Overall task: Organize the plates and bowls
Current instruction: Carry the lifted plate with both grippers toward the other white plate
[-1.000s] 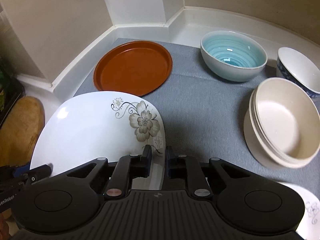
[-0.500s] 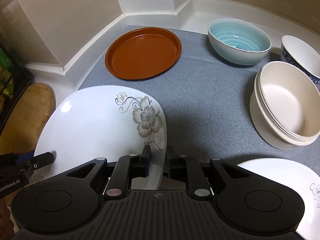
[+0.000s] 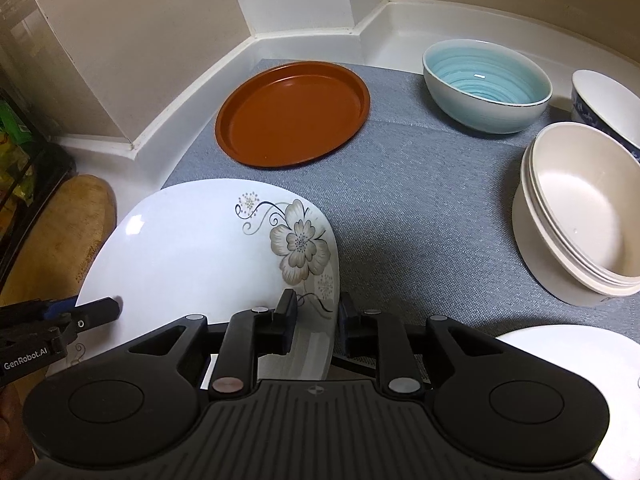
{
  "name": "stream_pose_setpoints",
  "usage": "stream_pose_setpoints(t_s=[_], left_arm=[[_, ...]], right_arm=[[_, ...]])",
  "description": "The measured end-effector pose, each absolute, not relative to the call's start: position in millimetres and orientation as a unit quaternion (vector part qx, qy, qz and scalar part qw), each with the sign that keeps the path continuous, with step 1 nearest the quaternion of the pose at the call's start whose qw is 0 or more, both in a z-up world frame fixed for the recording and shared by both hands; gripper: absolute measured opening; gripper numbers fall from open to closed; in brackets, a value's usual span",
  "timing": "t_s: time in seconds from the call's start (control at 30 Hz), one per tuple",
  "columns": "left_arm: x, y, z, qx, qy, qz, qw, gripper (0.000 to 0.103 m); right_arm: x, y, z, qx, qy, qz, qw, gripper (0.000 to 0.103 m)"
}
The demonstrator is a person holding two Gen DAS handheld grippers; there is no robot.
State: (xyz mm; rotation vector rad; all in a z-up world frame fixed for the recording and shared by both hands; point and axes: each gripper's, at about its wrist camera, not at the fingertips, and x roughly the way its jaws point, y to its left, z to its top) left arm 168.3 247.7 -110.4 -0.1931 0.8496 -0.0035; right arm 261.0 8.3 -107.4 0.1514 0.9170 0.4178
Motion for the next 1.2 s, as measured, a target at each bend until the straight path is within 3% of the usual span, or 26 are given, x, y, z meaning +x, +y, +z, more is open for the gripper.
stream_pose_setpoints(t_s=[0.3,1.2], left_arm=[[162.1,246.2,-104.3,-0.089,0.408,-0.003,0.909,0.023],[142.9,224.9,-78.8,-0.061,0.389,0.015,0.919,0.024]], right_arm=[[254.6,-0.8,-105.7,0.092,0.420,0.194,0.882,0.016],[234.3,-26.9,-99.8,0.141,0.378,0.211,0.890,0.016]])
